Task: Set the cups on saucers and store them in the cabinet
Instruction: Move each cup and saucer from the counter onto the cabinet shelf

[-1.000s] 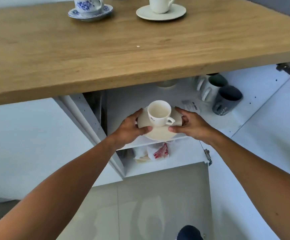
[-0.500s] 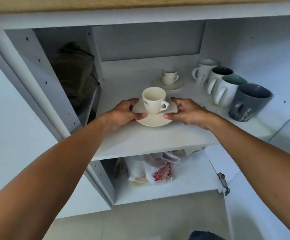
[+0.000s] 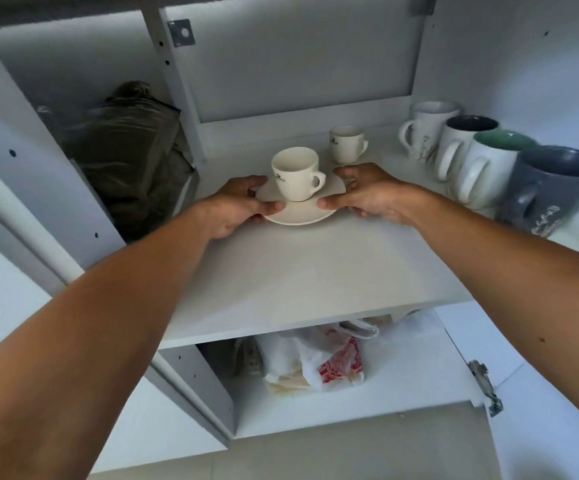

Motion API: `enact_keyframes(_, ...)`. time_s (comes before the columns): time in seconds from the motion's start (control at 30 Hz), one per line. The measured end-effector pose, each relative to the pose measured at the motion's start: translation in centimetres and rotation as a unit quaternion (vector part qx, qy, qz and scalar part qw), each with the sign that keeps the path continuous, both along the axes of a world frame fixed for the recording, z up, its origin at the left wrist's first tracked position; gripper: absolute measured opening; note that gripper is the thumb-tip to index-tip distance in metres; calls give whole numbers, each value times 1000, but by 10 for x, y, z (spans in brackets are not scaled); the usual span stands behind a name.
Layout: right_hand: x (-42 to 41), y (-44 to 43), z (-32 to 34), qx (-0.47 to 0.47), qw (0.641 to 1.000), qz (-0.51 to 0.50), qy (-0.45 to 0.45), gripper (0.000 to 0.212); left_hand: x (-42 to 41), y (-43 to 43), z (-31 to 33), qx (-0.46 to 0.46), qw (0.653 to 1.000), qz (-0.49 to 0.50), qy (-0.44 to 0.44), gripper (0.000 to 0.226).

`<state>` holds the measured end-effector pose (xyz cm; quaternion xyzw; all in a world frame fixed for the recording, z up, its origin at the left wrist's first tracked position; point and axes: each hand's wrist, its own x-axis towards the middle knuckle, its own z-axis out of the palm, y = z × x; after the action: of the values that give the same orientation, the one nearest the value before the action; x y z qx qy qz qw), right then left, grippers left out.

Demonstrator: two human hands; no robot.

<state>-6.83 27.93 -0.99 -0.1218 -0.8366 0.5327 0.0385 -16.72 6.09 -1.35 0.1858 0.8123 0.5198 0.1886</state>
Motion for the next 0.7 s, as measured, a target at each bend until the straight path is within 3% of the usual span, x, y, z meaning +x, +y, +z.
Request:
enact_keyframes(0.33,-64,-5,-18,-34,999,-19,20,93,-64,-4,-9,-59,997,21,49,90)
enact_keyframes(0.47,-82,-7,-15,-22,999,-22,23,90,-85,-6,-10,-128,986,27,101,94)
enact_keyframes(0.7,-106,-4,-17,31,999,-30,19,75,-110,-5,-21,-153,981,26,118,95)
